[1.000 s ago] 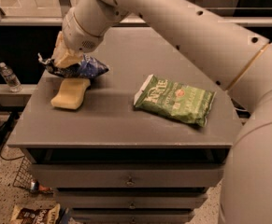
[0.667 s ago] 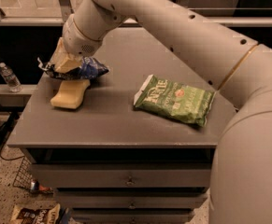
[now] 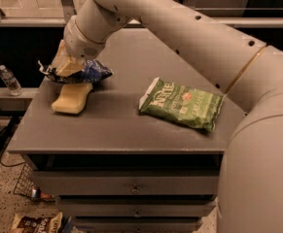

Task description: Move blue chip bag near sponge

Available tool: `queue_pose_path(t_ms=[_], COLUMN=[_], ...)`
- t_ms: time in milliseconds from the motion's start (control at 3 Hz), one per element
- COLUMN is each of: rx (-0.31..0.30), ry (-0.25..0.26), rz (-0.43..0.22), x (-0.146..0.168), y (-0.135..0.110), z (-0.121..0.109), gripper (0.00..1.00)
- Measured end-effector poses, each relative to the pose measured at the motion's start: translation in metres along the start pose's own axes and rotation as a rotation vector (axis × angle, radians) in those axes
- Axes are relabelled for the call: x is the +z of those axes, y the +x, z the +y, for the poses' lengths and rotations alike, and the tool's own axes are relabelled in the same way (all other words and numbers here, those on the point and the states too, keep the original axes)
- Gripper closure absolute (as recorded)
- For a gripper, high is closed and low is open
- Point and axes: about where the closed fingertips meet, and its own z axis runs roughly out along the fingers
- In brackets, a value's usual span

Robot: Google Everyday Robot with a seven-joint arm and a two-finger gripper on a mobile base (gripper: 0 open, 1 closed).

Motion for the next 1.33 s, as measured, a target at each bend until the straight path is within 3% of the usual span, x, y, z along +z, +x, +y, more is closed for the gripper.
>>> queue_pose_path(t_ms=[667, 1000, 1333], rx=[-0.002, -0.004, 0.013], ry=[-0.007, -0.010, 0.016], rz=[-0.002, -0.003, 0.034], x=[0.004, 0.006, -0.008], y=[-0.002, -0.002, 0.012], z=[0.001, 0.002, 0.003], gripper=[0.13, 0.00, 0.00])
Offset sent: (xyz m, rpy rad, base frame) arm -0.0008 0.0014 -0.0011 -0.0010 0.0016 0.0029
